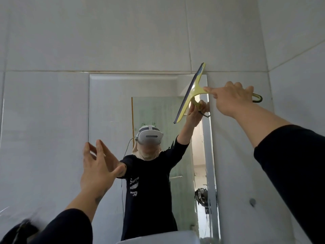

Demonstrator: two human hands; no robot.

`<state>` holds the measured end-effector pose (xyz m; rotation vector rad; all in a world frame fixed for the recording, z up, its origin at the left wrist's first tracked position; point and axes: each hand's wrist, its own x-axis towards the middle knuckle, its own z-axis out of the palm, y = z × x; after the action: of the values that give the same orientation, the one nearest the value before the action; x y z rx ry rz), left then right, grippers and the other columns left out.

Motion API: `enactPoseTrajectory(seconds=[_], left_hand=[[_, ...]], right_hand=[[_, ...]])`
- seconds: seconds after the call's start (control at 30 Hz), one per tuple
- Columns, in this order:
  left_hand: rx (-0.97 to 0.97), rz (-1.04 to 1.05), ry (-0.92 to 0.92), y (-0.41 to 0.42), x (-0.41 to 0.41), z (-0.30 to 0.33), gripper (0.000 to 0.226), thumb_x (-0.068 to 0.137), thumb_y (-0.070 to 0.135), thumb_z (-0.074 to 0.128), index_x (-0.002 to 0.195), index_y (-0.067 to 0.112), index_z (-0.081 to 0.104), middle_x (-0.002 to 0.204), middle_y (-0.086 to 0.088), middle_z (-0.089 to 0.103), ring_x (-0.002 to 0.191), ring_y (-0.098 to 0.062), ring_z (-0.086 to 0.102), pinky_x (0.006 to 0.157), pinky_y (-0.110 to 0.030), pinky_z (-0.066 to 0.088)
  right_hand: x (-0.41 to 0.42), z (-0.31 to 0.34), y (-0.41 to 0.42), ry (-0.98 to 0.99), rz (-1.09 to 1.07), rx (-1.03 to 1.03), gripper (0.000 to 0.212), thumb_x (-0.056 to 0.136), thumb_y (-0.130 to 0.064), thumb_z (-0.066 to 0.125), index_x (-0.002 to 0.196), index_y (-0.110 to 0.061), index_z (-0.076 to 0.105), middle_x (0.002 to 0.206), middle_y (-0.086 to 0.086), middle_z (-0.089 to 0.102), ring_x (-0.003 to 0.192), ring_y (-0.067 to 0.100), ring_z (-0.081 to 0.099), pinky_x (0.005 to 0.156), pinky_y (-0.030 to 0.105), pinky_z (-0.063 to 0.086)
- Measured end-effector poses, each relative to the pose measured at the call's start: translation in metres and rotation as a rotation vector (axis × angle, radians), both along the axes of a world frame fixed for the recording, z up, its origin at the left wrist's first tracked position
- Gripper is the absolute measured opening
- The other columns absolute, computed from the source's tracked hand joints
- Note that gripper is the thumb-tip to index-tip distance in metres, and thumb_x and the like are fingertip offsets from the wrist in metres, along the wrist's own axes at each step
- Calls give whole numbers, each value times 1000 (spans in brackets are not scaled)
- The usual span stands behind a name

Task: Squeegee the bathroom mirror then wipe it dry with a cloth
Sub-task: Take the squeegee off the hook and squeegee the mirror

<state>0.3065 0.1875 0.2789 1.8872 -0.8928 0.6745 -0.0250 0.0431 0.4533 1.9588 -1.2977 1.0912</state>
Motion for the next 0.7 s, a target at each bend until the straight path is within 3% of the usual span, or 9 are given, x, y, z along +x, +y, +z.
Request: enactPoseTrajectory(seconds=[0.2, 0.3, 0.43, 0.57, 0.7], left_hand=[[-10, -11, 3, 1, -2, 0, 114, 72, 54, 72, 148, 31, -10, 153, 9, -20, 145, -23, 5, 98, -52, 43], [-17, -18, 13, 1, -3, 0, 114, 72, 53, 73, 148, 31, -9, 154, 7, -20, 145, -21, 4, 100, -51, 41], [-21, -23, 14, 1, -2, 0, 113, 71, 52, 74, 148, 31, -7, 154, 6, -20, 145, -22, 4, 100, -52, 41], [-26, -31, 11, 1, -2, -2, 112, 71, 51, 73, 148, 31, -6, 154, 7, -19, 145, -23, 5, 101, -54, 41], [-24, -31, 8, 2, -3, -1, 111, 72, 51, 73, 149, 30, -5, 155, 5, -17, 144, -25, 8, 100, -53, 41]], right_hand=[[-3, -16, 4, -109, 5, 158, 65, 97, -13, 38, 144, -54, 21, 129, 15, 50, 119, 37, 46, 96, 45, 35], [-3, -32, 10, -166, 70, 241, 58, 98, -18, 35, 147, -46, 20, 140, 15, 48, 124, 38, 47, 98, 42, 40], [5, -54, 23, -195, 116, 305, 57, 97, -17, 34, 151, -33, 23, 139, 16, 49, 124, 38, 48, 97, 38, 41], [20, -73, 30, -279, 173, 346, 42, 98, -19, 35, 140, -20, 39, 131, 16, 54, 119, 38, 50, 84, 34, 40], [47, -82, 33, -433, 279, 376, 38, 97, -19, 34, 133, -9, 43, 119, 17, 60, 104, 35, 58, 69, 26, 38]])
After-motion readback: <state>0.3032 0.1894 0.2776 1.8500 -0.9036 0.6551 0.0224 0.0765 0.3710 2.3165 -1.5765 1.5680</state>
